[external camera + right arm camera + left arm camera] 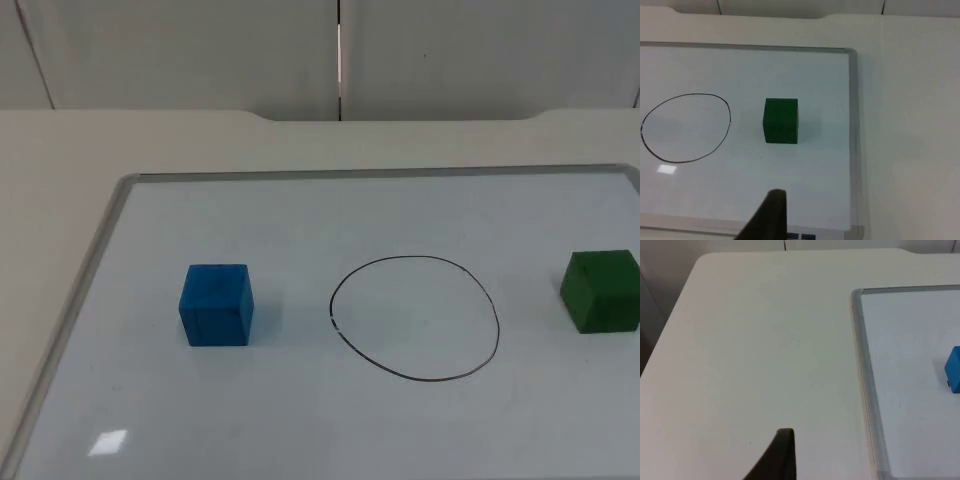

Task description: Push the two cubes into the marked area.

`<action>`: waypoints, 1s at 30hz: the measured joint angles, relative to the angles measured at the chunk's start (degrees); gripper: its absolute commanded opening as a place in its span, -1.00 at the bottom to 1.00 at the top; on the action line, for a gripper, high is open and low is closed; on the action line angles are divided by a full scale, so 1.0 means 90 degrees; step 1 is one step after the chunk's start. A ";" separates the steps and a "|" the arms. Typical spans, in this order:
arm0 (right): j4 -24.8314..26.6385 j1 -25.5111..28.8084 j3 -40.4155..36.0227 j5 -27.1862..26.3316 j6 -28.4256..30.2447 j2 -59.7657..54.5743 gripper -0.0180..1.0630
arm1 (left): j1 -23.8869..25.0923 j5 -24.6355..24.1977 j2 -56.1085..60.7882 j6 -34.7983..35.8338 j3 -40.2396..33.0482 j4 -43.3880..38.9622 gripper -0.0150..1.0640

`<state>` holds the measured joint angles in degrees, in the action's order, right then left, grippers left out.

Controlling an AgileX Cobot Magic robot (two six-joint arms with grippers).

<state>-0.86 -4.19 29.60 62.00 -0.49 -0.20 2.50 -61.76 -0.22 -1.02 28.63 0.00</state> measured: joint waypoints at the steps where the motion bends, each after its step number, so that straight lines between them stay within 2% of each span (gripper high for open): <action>1: 0.0000 0.0000 0.0000 0.0000 0.0000 0.0000 0.98 | 0.0000 0.0000 0.0000 0.0000 0.0000 0.0000 0.98; 9: 0.0000 0.0000 0.0000 0.0000 0.0000 0.0000 0.98 | 0.0000 0.0030 0.0000 0.0000 0.0000 -0.0670 0.98; 30: 0.0000 0.0000 0.0000 0.0000 0.0000 0.0000 0.98 | 0.0000 0.0068 0.0000 0.0000 0.0000 -0.0830 0.98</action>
<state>-0.86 -4.19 29.60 62.00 -0.49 -0.20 2.50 -61.15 -0.22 -1.02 28.63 -7.47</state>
